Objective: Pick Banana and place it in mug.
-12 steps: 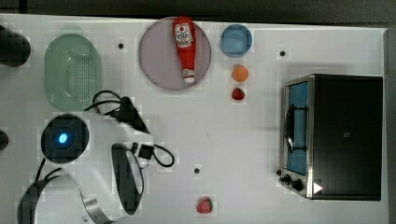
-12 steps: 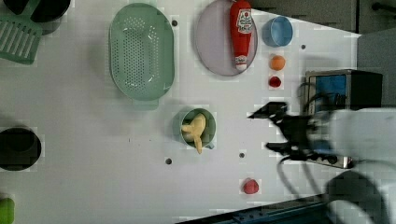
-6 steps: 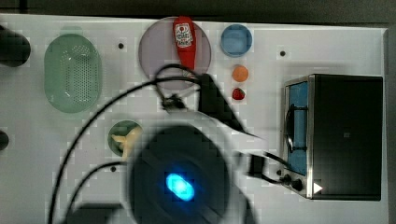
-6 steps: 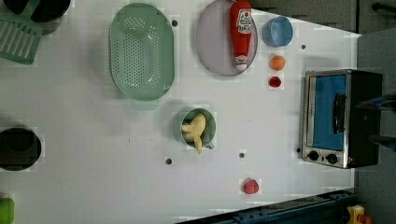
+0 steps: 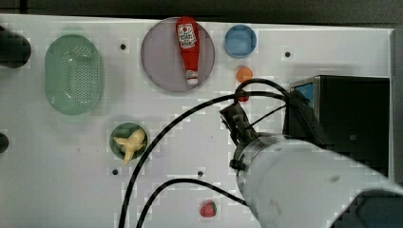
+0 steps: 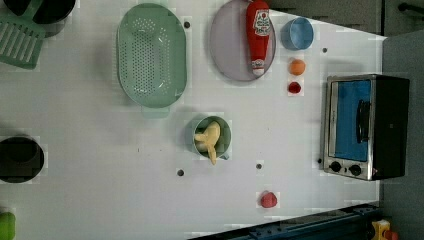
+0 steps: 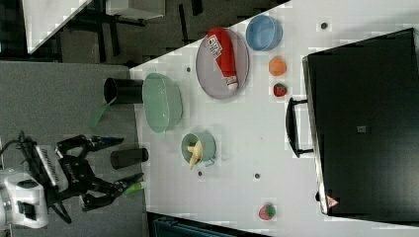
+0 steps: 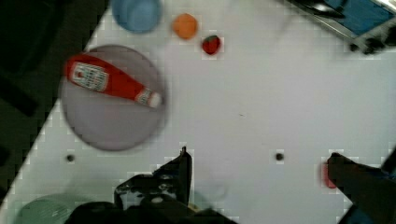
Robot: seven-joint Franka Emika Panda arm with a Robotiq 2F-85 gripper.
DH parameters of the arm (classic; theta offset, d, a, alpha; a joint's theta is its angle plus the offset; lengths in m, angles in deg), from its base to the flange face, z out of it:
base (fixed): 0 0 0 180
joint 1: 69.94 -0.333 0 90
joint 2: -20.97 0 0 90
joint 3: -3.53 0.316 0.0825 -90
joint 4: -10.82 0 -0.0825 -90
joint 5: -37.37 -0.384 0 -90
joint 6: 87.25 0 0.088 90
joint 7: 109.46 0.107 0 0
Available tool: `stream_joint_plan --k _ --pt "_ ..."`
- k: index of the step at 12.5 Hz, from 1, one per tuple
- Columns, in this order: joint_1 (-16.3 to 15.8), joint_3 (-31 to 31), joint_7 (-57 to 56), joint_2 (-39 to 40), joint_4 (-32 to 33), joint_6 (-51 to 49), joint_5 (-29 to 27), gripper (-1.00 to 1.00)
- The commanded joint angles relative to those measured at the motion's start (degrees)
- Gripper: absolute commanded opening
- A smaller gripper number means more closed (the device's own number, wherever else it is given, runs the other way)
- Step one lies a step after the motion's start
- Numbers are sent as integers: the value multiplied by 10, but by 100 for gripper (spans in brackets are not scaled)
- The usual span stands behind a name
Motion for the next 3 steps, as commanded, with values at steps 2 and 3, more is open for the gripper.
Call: stream_joint_plan --k 2,3 --pt "-3 30 -42 30 15 -1 33 100" --pt "-3 31 -42 30 15 3 33 100"
